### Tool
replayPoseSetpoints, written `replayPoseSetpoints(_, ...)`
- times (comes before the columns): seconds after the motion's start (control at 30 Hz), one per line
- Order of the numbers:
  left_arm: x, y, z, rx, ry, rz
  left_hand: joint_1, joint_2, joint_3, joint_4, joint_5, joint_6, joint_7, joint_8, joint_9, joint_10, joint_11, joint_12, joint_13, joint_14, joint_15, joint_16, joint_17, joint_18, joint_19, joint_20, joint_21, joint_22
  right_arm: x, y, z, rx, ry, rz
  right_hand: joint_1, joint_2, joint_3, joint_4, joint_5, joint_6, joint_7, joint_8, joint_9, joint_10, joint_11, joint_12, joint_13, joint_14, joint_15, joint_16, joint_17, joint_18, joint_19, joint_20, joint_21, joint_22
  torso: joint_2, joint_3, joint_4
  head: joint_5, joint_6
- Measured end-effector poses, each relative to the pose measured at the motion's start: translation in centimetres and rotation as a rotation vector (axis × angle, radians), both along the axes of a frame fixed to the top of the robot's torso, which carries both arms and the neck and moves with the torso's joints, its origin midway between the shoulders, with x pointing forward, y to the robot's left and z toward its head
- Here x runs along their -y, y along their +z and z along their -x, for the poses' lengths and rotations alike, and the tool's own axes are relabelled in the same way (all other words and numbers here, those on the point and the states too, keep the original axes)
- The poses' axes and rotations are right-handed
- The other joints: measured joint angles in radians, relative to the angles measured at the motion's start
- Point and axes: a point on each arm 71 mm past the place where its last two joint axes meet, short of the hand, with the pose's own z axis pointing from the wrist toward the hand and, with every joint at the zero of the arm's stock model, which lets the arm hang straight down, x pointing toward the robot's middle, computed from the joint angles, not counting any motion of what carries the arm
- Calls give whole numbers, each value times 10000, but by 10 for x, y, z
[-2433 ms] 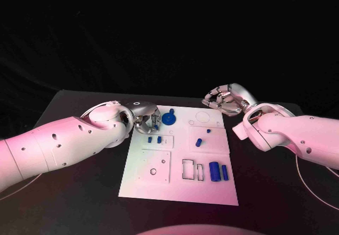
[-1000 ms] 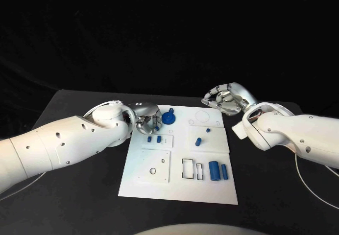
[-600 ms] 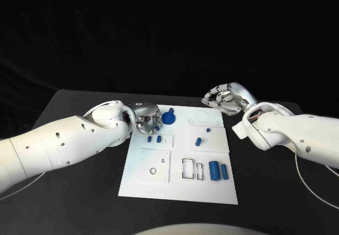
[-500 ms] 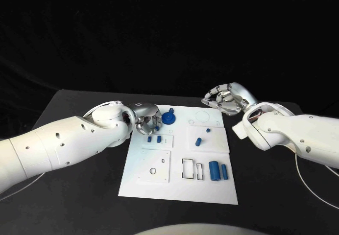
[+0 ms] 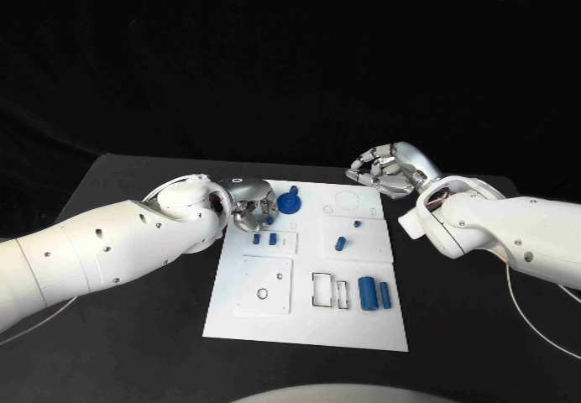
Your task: Assemble the parts on the task board
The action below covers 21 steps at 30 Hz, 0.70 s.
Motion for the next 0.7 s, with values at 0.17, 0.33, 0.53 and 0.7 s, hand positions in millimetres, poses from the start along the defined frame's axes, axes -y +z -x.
replayPoseSetpoints(0.17,-3,0,0,2,57,-20,2,2,17,-17,0,-35,10,0,-2,-52,52,-69,-20,0,0,-39,-57,0,-46,26,0,-39,1,0,0,-7,-23,21,0,0,0,0,0,0,0,0,0,0,0,-41,-50,0,0,0,0,-1,-2,-2,-49,-1,1,0,-1,-7,3)
replayPoseSetpoints(0.33,-10,0,0,5,176,-60,-49,-50,84,-85,0,-73,39,-100,-35,-384,128,-340,-102,-122,114,-118,-267,1,-177,85,-128,-190,5,-1,-2,-67,-92,146,448,-48,204,-69,-134,-3,-1,0,-43,-1454,20,-2075,-1800,0,0,-427,-387,244,-568,16,-1030,-1,0,-1,-6,-15,0)
replayPoseSetpoints(0.53,-26,3,0,88,429,2,-88,-89,166,-166,0,-211,74,-233,-78,-1048,369,-790,-305,-547,288,-442,-1074,1,-649,254,-582,-792,16,-5,-6,-280,24,792,1500,-522,1483,-163,-880,81,178,-237,-298,-2410,234,-5510,-4665,-18,93,-907,-1022,243,-765,130,-1644,-2,-10,-8,-6,-38,7)
replayPoseSetpoints(0.7,-42,9,-1,222,764,498,-120,-58,166,-166,0,-247,111,-232,-77,-1150,435,-817,-382,-858,349,-713,-1714,158,-986,321,-901,-1223,22,-9,-7,-424,506,1801,2034,-969,2824,-603,-1239,505,256,-627,-688,-1648,334,-7422,-6579,18,128,-510,-474,244,-199,183,-679,-3,-17,-4,0,-101,49)
